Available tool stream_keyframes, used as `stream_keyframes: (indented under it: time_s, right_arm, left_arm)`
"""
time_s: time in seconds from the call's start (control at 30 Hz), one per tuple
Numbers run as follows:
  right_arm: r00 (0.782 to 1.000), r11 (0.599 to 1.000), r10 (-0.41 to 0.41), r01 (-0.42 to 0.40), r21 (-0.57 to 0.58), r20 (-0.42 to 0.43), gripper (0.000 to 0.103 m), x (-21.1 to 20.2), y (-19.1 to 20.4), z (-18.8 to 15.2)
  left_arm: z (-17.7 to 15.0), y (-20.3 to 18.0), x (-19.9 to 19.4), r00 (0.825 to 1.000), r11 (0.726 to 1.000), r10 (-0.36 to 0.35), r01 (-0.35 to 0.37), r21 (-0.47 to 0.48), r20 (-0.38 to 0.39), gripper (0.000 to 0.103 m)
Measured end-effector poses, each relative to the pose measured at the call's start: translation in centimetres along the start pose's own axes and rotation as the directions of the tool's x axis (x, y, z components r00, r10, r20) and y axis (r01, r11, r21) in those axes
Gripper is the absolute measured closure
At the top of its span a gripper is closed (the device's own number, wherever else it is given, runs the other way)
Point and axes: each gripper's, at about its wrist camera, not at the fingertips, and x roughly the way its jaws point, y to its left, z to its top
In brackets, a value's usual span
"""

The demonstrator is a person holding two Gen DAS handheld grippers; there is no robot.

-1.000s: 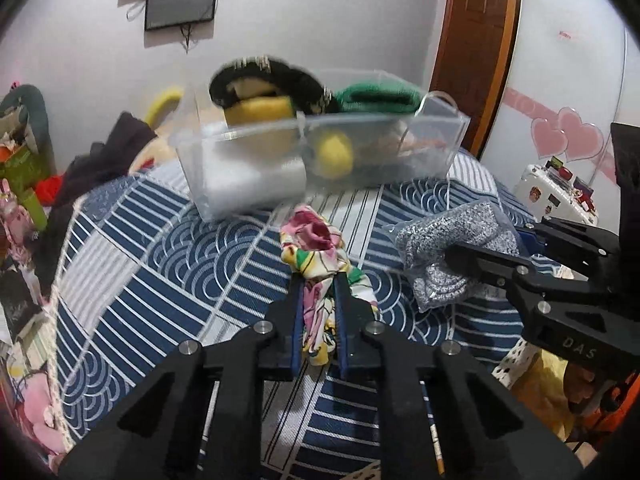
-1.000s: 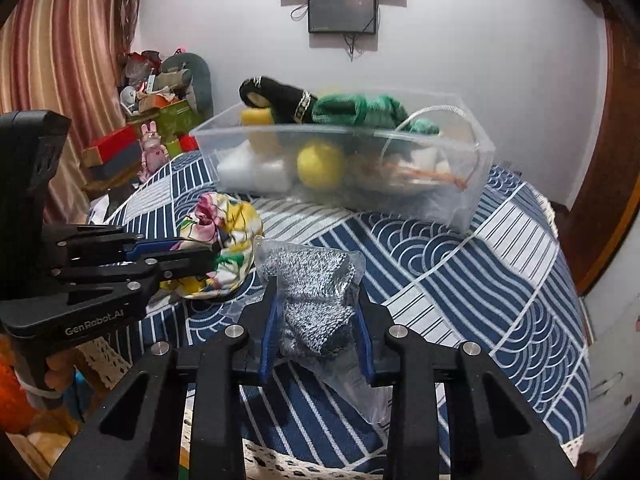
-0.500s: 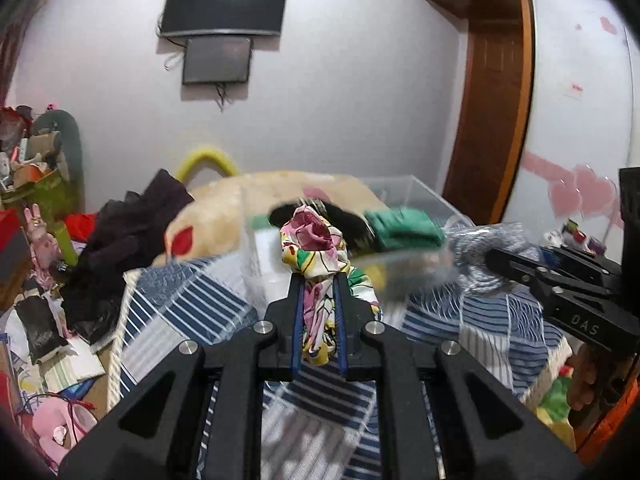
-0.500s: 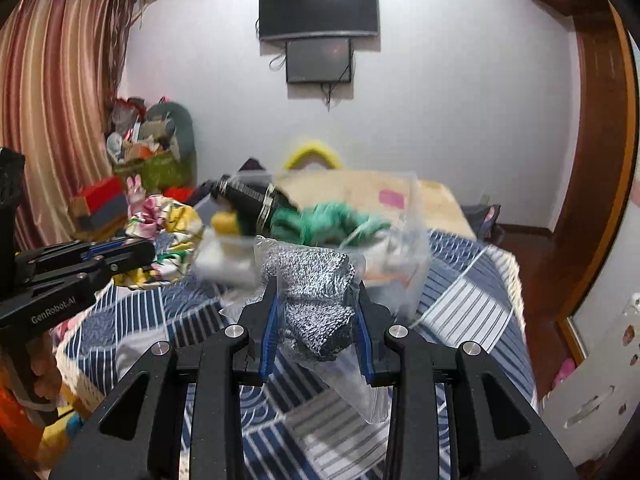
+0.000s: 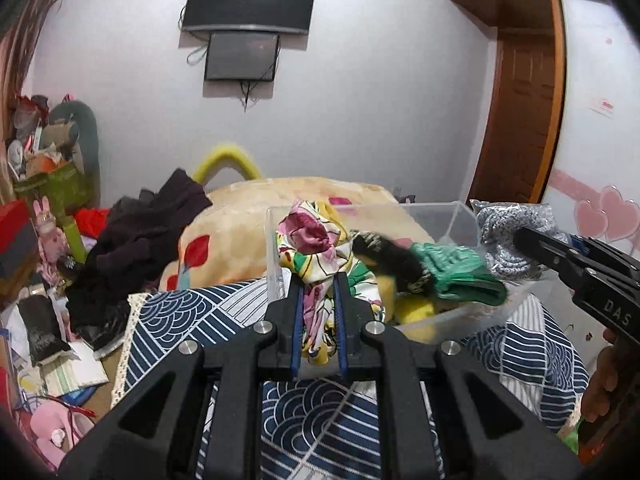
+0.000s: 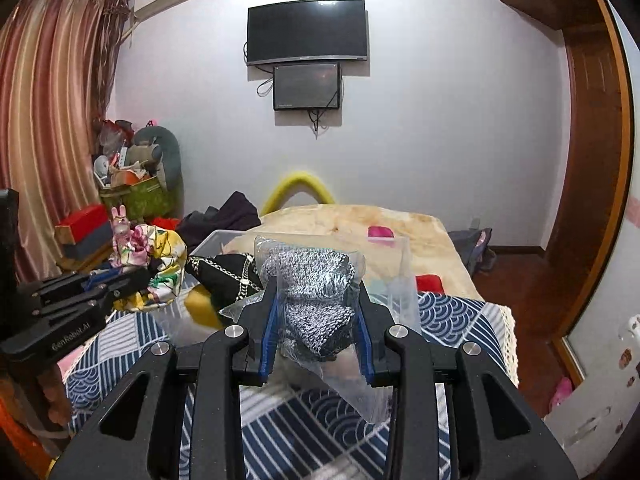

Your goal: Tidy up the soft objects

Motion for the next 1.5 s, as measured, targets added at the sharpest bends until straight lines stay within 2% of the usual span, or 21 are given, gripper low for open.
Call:
stream_keyframes:
  time_s: [0.13, 0.43, 0.53, 0.6, 0.67, 0.73, 0.9, 1.1, 1.3, 1.5]
  right_arm:
    - [0.999, 1.000, 0.008, -0.009, -0.012, -0.032, 0.073, 1.8, 0.6, 0.1]
    - [0.992, 0.998, -0.014, 0.007, -0.060, -0.125, 0.073, 5.8, 1.6, -1.1]
    - [0.988, 0.997, -0.025, 0.013, -0.076, -0.150, 0.068, 6.3, 1.6, -1.6]
    - [0.988, 0.997, -0.030, 0.019, -0.073, -0.151, 0.067, 6.2, 1.2, -1.5]
    - [0.988, 0.998, -0.027, 0.018, -0.065, -0.154, 0.063, 5.9, 1.0, -1.4]
    - [0.988, 0.998, -0.024, 0.016, -0.057, -0.154, 0.052, 5.6, 0.7, -1.2]
    - [0.991, 0.998, -0.018, 0.010, -0.060, -0.132, 0.050, 4.0, 0.4, -1.2]
    - [0.997, 0.998, -0.001, -0.004, -0.058, -0.077, 0.047, 1.4, -0.2, -0.8]
    - [1.000, 0.999, 0.025, -0.025, -0.042, 0.018, 0.038, -1.9, -0.4, 0.3]
    - [0.993, 0.999, 0.032, -0.028, -0.033, 0.113, 0.029, -4.9, 0.0, 1.1]
  left_arm:
    - [-0.3, 0.4, 2.2, 0.999, 1.000, 0.015, -0.015, -0.006, -0.042, 0.090]
    - [-1.3, -1.1, 4.5, 0.994, 0.997, 0.032, -0.025, 0.069, -0.106, 0.089]
    - [-1.4, -1.1, 4.2, 0.994, 0.996, 0.033, -0.024, 0.081, -0.102, 0.082]
    - [-1.4, -1.2, 3.9, 0.995, 0.996, 0.036, -0.028, 0.081, -0.097, 0.070]
    - [-1.4, -1.2, 3.3, 0.996, 0.997, 0.023, -0.015, 0.078, -0.092, 0.064]
    - [-1.4, -1.2, 2.9, 0.996, 0.997, 0.016, -0.009, 0.078, -0.089, 0.060]
    - [-1.6, -1.5, 1.2, 0.998, 0.997, 0.013, -0.007, 0.077, -0.067, 0.049]
    - [-0.7, -1.7, -1.5, 1.000, 0.998, -0.001, 0.002, 0.067, -0.012, 0.043]
    - [0.6, -2.5, -5.6, 0.995, 0.997, -0.016, 0.009, 0.077, 0.097, 0.032]
    - [1.2, -3.8, -9.3, 0.979, 0.995, -0.025, 0.004, 0.102, 0.200, 0.018]
